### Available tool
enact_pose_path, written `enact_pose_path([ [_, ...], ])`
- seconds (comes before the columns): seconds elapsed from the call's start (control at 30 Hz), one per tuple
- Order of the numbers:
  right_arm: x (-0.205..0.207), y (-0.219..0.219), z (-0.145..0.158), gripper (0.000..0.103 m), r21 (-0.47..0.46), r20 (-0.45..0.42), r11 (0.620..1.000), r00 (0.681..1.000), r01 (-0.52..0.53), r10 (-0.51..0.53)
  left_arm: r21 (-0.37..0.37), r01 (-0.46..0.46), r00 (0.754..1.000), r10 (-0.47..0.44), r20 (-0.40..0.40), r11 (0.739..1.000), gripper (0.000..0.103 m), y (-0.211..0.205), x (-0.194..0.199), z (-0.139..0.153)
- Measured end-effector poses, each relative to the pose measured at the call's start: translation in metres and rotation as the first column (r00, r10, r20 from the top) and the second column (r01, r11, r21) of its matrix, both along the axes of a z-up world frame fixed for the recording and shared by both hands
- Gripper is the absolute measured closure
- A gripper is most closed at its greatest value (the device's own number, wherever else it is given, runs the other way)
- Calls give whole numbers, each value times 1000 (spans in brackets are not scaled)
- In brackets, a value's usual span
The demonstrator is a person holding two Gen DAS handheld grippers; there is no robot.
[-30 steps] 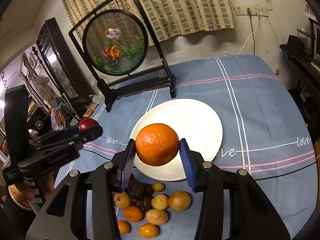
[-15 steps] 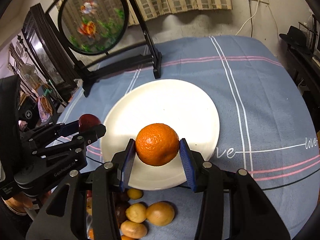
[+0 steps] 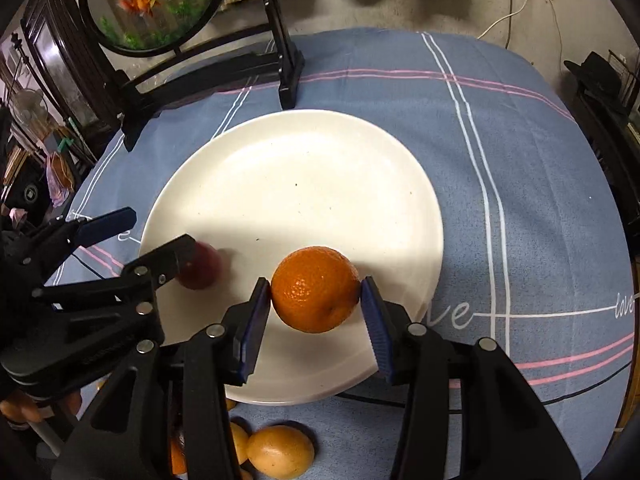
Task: Organize fruits
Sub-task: 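Lower the red plum and orange onto the white plate and open both tools, then grasp an orange with the left tool while the right tool grasps a yellow-orange fruit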
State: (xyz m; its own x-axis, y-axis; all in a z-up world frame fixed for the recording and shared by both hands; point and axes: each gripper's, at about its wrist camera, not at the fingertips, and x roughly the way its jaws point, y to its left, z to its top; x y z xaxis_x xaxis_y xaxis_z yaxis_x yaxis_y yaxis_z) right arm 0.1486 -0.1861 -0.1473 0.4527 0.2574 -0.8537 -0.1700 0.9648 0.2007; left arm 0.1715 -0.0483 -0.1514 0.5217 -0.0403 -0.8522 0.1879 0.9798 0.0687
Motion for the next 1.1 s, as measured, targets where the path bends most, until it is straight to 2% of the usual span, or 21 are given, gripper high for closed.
enact_pose_path([
  [0.07,-3,-2,6,35,2,37,1000,999,9,-9,3,-13,1000,13,2,1000,32,4,0,1],
  [0.1,-5,-3,11,34,2,72,1000,997,16,-16,-1,-17,1000,17,0,1000,32,7,-1,2],
  [0.23,-13,-5,25,34,-6,110,1000,994,10,-9,-26,-42,999,42,23,999,32,21,-11,14],
  [0.3,-28,-13,35,34,48,128,999,992,14,-20,-30,-40,997,42,59,999,32,30,-25,27],
  [0.4,-70,-26,41,34,114,135,994,991,7,-22,-19,-33,992,35,121,999,23,47,-52,44],
  [0.5,-114,-23,31,34,78,108,996,994,-35,26,-9,-27,990,28,135,1000,23,63,-81,49],
  [0.7,-183,17,-9,34,32,1,983,984,-179,179,-15,-40,996,41,78,999,23,86,-137,35],
  [0.83,-190,39,-28,34,15,-39,981,980,-194,194,-36,-60,997,61,36,998,23,99,-167,24],
  [1.0,-180,43,-46,35,63,-105,991,987,-114,121,-34,-59,998,60,19,998,23,108,-194,15],
  [1.1,-182,48,-50,45,59,-89,990,987,-126,131,-33,-34,999,34,7,999,23,105,-205,10],
])
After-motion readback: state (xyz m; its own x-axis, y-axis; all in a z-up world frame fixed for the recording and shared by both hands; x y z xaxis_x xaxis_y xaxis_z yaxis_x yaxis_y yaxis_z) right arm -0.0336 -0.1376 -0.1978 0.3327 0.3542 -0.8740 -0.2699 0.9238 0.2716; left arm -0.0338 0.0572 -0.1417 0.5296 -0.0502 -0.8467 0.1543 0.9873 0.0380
